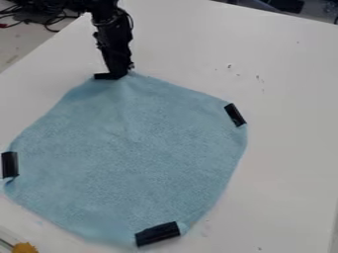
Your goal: Pince le tissu haut à gauche vers le bas à droite
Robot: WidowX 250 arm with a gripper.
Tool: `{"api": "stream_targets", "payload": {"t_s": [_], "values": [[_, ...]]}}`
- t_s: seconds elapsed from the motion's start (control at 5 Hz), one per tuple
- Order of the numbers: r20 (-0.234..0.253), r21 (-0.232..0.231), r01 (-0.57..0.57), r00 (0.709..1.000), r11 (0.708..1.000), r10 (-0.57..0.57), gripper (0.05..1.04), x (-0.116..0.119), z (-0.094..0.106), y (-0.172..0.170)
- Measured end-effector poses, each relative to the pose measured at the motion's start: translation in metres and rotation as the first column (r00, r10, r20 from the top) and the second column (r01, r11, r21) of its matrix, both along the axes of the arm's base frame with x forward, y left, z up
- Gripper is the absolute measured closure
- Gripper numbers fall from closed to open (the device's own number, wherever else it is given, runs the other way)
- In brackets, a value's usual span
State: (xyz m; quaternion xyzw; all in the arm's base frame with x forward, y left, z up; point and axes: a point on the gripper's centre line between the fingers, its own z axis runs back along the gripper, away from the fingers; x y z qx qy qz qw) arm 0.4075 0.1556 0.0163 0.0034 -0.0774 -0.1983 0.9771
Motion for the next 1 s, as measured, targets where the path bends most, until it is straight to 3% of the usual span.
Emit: {"api": "stream_targets", "payload": {"t_s": [0.2,0.4,0.6,0.8,1.0], "values": [[0.017,0.071,0.067,0.998,0.995,-0.068,1.026,0.013,0.019,-0.009],[0.066,0.145,0.085,0.993,0.986,-0.096,1.026,0.018,0.055,-0.023],[0.086,0.172,0.058,0.994,0.983,-0.073,1.026,0.002,0.077,-0.041],[0.132,0.144,0.009,0.991,0.99,-0.028,1.026,-0.028,0.1,-0.069],[0.153,0.067,-0.049,0.987,0.997,0.038,1.026,-0.062,0.103,-0.093]]}}
